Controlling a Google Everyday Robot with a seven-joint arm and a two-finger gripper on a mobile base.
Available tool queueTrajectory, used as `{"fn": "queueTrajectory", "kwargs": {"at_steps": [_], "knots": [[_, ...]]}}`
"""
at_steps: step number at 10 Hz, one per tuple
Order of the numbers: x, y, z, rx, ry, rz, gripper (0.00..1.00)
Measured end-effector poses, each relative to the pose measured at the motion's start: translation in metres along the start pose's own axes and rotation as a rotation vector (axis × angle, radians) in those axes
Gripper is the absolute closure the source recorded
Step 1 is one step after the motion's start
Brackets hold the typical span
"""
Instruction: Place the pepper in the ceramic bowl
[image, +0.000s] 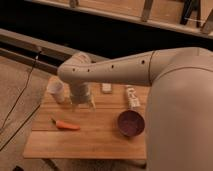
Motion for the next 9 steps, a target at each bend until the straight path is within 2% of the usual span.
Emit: {"fn": "queueTrajectory", "kwargs": {"at_steps": [5, 6, 7, 9], "knots": [[0.000, 0.000, 0.000, 0.006, 0.001, -0.006, 0.35], [-0.001, -0.002, 0.003, 0.034, -0.002, -0.042, 0.35], [-0.005, 0.006, 0.010, 0.091, -0.002, -0.151, 0.35], [-0.014, 0.023, 0.022, 0.163, -0.006, -0.314, 0.35]]}}
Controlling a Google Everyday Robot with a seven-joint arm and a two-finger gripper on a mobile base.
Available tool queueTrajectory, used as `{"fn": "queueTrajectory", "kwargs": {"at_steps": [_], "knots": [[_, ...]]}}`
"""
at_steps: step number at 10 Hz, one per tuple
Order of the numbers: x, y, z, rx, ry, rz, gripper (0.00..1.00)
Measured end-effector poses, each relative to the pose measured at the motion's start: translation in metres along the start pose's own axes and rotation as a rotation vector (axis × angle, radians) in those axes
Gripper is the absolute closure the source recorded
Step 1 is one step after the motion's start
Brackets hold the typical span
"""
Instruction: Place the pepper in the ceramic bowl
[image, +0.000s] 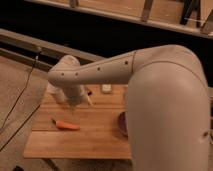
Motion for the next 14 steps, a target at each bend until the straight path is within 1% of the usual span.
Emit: {"fn": "queueTrajectory", "kwargs": {"at_steps": [1, 2, 3, 4, 5, 6, 7, 9, 10, 11, 12, 14], "knots": [[-0.011, 0.008, 0.007, 0.031, -0.004, -0.087, 0.35], [-0.017, 0.013, 0.010, 0.042, -0.005, -0.134, 0.35], [-0.026, 0.021, 0.016, 0.052, -0.005, -0.213, 0.35], [-0.034, 0.027, 0.022, 0.053, -0.004, -0.303, 0.35], [-0.038, 0.030, 0.027, 0.044, 0.001, -0.372, 0.35], [-0.042, 0.031, 0.035, 0.028, 0.010, -0.476, 0.35], [-0.043, 0.032, 0.040, 0.015, 0.019, -0.550, 0.35], [-0.040, 0.029, 0.055, -0.005, 0.046, -0.730, 0.35], [-0.039, 0.028, 0.058, -0.008, 0.053, -0.771, 0.35], [-0.037, 0.029, 0.064, -0.008, 0.061, -0.841, 0.35], [-0.036, 0.031, 0.067, -0.004, 0.064, -0.882, 0.35], [-0.032, 0.045, 0.075, 0.001, 0.069, -1.006, 0.35]]}}
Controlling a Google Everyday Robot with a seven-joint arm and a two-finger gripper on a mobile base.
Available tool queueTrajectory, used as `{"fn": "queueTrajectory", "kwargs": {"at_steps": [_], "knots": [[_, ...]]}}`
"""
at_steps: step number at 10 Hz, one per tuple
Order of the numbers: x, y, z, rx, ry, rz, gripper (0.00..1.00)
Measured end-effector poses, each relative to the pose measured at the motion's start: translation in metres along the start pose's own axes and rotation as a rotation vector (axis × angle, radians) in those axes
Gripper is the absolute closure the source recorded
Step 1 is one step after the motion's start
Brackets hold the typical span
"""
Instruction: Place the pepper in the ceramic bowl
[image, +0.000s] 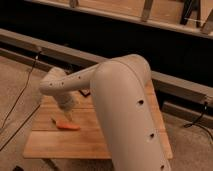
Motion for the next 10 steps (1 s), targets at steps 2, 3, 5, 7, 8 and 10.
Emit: {"fn": "queueTrajectory", "kwargs": {"at_steps": [2, 3, 5, 7, 8, 10], "knots": [[-0.005, 0.007, 0.007, 0.006, 0.009, -0.104, 0.35], [-0.008, 0.012, 0.011, 0.008, 0.013, -0.156, 0.35], [-0.016, 0.022, 0.018, 0.013, 0.022, -0.277, 0.35], [-0.022, 0.031, 0.024, 0.015, 0.029, -0.377, 0.35], [-0.023, 0.032, 0.025, 0.016, 0.030, -0.396, 0.35], [-0.023, 0.033, 0.026, 0.017, 0.031, -0.403, 0.35]]}}
